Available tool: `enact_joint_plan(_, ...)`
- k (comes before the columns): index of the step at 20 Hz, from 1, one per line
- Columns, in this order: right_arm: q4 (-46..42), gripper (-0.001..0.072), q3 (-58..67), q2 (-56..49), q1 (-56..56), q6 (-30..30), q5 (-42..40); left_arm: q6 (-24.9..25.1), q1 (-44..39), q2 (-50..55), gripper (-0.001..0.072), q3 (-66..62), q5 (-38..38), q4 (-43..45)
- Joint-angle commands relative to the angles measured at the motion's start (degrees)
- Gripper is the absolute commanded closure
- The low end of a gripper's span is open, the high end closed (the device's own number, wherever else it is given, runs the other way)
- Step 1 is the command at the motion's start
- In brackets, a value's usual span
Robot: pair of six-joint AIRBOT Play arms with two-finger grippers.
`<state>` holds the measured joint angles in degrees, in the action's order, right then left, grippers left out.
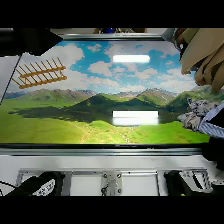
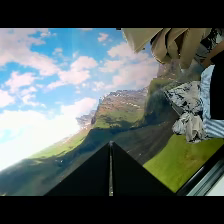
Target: Fold the clothes and pants, and hang the long-sleeved shirts on hangers.
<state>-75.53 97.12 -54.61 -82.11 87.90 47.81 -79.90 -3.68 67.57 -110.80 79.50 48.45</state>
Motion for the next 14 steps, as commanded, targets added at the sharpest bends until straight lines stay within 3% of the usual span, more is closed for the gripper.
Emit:
enact_joint_plan(1, -7.87, 0.0699, -0.07, 2.01, -1.14, 5.16, 4.55, 0.04, -0.02, 0.0, 0.069, 0.02, 0.0, 0.04)
enact_joint_plan(6, -3.74, 0.0683, -0.04, 2.45, -0.98, 5.11, 6.54, 0.04, -0.02, 0.0, 0.069, 0.02, 0.02, 0.04)
enact_joint_plan(7, -2.21, 0.0627, -0.04, 2.49, -0.98, 5.11, 6.51, 0.04, -0.02, 0.0, 0.069, 0.02, 0.04, 0.04)
enact_joint_plan(9, 0.39, 0.0257, -0.04, 2.71, -0.98, 5.11, 4.83, 0.04, -0.02, 0.0, 0.069, 0.02, 0.04, 0.04)
enact_joint_plan(10, 2.19, 0.0173, -0.04, 2.93, -1.01, 5.09, 2.91, 0.04, -0.02, 0.0, 0.069, 0.02, 0.04, 0.04)
enact_joint_plan(14, 13.79, 0.0183, -0.02, 5.81, -0.98, 2.54, -9.25, 0.04, -0.02, 0.0, 0.069, 0.02, 0.04, 0.04)
